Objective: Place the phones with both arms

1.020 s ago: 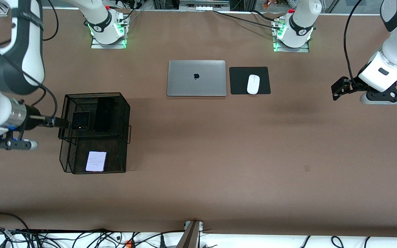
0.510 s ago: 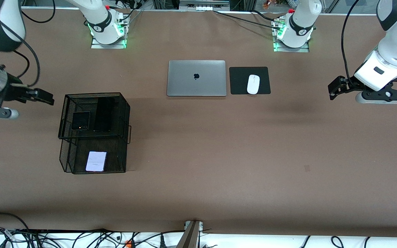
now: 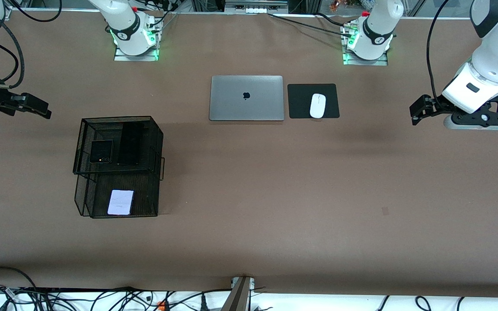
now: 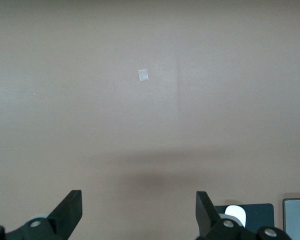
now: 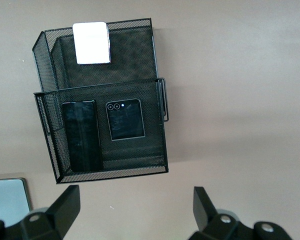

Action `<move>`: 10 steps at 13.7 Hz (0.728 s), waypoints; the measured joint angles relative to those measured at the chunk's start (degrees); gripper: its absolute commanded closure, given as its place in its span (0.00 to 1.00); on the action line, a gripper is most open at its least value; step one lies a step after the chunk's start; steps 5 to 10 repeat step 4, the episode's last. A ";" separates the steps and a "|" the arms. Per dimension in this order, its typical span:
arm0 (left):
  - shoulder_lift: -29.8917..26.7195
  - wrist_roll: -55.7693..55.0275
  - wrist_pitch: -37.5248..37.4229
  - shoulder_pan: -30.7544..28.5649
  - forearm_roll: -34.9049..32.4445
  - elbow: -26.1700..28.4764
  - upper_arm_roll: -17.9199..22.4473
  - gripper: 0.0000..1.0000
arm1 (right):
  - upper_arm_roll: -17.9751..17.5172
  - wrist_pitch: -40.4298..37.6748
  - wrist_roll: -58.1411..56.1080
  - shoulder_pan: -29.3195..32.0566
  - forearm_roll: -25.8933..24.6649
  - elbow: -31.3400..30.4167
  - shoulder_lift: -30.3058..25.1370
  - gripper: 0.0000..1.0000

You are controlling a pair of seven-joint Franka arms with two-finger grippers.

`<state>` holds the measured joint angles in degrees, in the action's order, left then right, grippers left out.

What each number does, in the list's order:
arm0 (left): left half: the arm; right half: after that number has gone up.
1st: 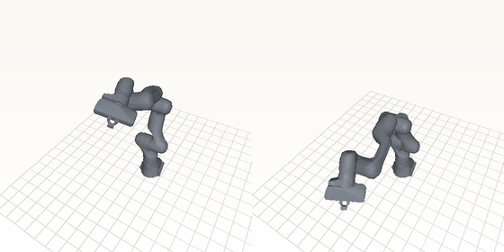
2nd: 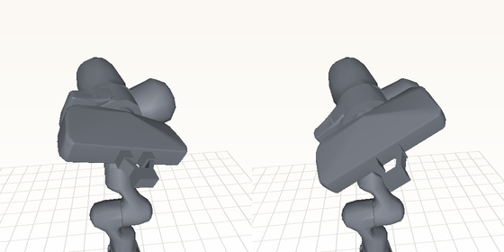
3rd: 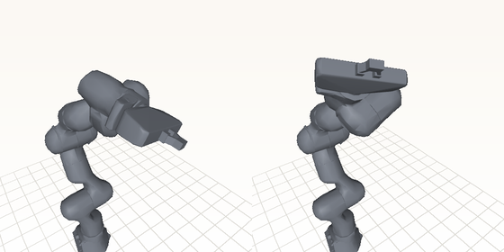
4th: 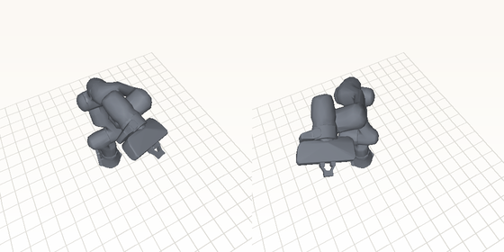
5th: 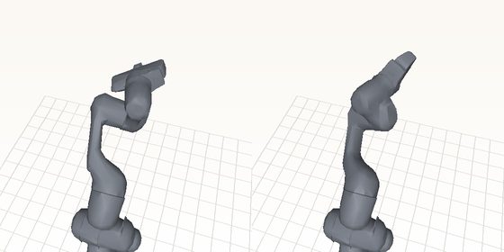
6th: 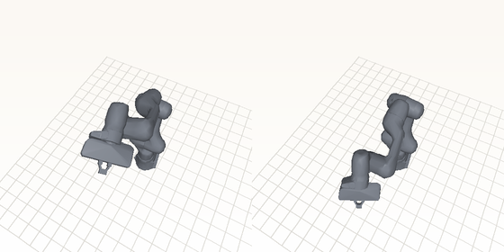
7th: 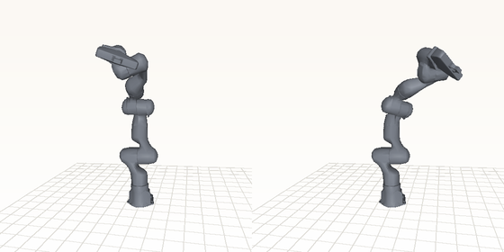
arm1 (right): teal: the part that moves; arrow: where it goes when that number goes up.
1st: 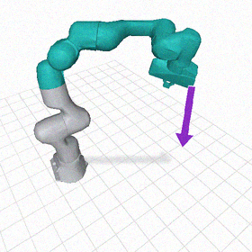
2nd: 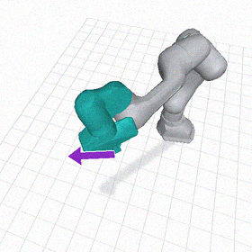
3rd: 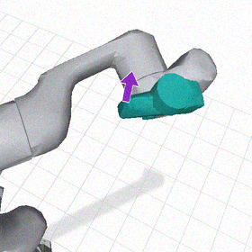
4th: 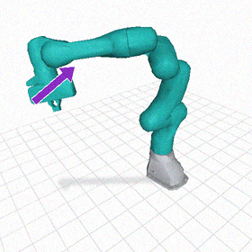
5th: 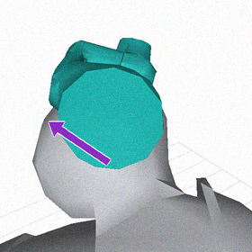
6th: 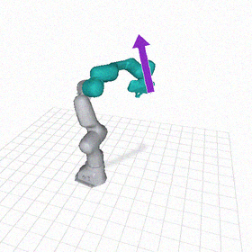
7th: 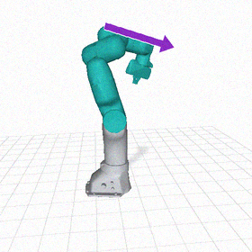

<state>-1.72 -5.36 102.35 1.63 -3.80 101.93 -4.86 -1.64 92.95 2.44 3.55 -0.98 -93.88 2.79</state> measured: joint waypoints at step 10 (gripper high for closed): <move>0.00 -0.01 0.00 0.01 0.00 -0.15 0.00 0.00 | -0.10 -0.04 0.01 0.03 -0.13 -0.36 0.01 0.00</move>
